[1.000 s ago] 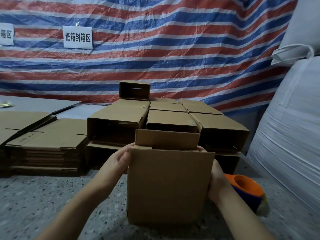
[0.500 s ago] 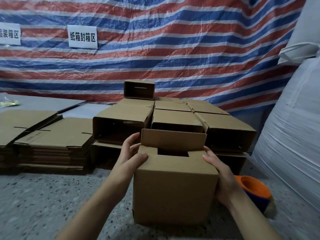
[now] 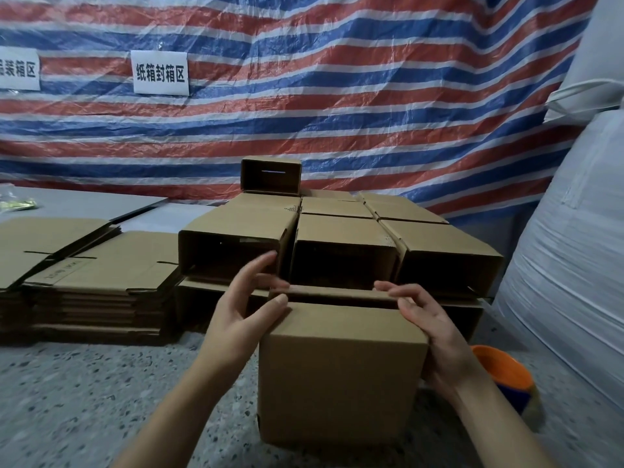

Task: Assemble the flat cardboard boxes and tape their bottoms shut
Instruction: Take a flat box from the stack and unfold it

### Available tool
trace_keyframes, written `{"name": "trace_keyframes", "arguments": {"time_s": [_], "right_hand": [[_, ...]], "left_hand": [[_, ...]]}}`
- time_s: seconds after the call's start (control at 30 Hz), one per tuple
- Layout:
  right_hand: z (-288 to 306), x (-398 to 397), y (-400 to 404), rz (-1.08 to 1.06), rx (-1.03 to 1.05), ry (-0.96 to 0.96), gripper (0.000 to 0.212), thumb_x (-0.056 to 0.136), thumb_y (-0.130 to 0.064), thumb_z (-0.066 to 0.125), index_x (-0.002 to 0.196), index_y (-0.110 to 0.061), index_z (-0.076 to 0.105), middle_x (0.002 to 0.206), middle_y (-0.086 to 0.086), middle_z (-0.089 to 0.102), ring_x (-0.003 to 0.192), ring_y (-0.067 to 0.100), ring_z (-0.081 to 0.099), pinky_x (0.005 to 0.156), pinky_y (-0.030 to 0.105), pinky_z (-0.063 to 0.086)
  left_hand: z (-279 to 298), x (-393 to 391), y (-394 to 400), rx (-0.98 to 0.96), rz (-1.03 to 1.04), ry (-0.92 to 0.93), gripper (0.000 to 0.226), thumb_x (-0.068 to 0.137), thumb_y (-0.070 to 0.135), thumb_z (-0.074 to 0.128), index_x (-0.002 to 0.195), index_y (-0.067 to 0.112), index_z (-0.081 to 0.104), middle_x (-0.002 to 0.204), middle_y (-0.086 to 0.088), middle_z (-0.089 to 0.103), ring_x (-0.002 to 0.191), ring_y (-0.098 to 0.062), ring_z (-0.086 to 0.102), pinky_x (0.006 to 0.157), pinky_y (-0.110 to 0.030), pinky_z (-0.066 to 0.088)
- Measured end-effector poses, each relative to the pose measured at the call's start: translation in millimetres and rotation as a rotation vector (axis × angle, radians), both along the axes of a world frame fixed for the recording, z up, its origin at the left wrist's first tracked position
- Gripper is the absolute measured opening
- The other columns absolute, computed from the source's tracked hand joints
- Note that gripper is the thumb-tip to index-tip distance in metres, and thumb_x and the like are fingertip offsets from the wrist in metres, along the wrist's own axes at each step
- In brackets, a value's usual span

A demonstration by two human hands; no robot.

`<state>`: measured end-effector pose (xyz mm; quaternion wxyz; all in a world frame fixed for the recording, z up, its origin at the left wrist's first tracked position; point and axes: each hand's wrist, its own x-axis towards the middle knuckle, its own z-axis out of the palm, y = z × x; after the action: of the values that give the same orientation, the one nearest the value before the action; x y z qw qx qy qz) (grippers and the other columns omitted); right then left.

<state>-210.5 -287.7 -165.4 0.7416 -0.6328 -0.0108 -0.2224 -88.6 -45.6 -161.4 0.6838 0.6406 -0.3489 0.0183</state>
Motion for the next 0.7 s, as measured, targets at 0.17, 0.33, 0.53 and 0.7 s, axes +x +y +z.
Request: {"name": "trace_keyframes", "arguments": {"time_s": [0.17,0.33,0.53,0.7], "right_hand": [[-3.0,2.0,4.0,-0.087,-0.050,-0.045,0.017,0.086,-0.022,0.058,0.081,-0.006,0.063,0.121,0.001,0.069,0.109,0.021,0.068,0.077,0.028,0.059],[0.1,1.0,1.2,-0.076,-0.087,-0.013,0.018,0.084,-0.024,0.059,0.084,-0.006,0.063,0.120,0.002,0.069,0.109,0.022,0.067,0.084,0.035,0.054],[1.1,1.4,0.5,-0.081,-0.069,0.019,0.019,0.084,-0.026,0.060,0.085,-0.007,0.062,0.117,0.004,0.069,0.108,0.029,0.064,0.088,0.042,0.053],[13.0,-0.8,-6.2,-0.211,-0.316,0.076,0.017,0.096,-0.028,0.057,0.096,-0.025,0.074,0.116,-0.008,0.069,0.112,0.011,0.064,0.089,0.029,0.051]], "left_hand": [[2.9,-6.2,-0.1,0.010,0.036,-0.018,0.017,0.081,0.030,0.062,0.084,0.032,0.079,0.104,0.007,0.071,0.107,-0.010,0.063,0.097,-0.040,0.047],[31.9,-7.0,12.4,0.408,0.045,-0.155,0.018,0.095,0.026,0.059,0.094,0.038,0.072,0.105,0.025,0.061,0.112,-0.002,0.053,0.103,-0.044,0.043],[63.8,-40.7,-21.1,0.935,0.023,-0.714,0.061,0.089,0.067,0.037,0.145,0.043,0.036,0.151,0.022,0.035,0.139,-0.002,0.028,0.115,-0.032,0.018],[50.6,-42.9,-36.3,0.995,0.079,-0.859,0.068,0.090,0.071,0.033,0.150,0.039,0.030,0.155,0.020,0.032,0.142,0.000,0.025,0.110,-0.020,0.014]]}}
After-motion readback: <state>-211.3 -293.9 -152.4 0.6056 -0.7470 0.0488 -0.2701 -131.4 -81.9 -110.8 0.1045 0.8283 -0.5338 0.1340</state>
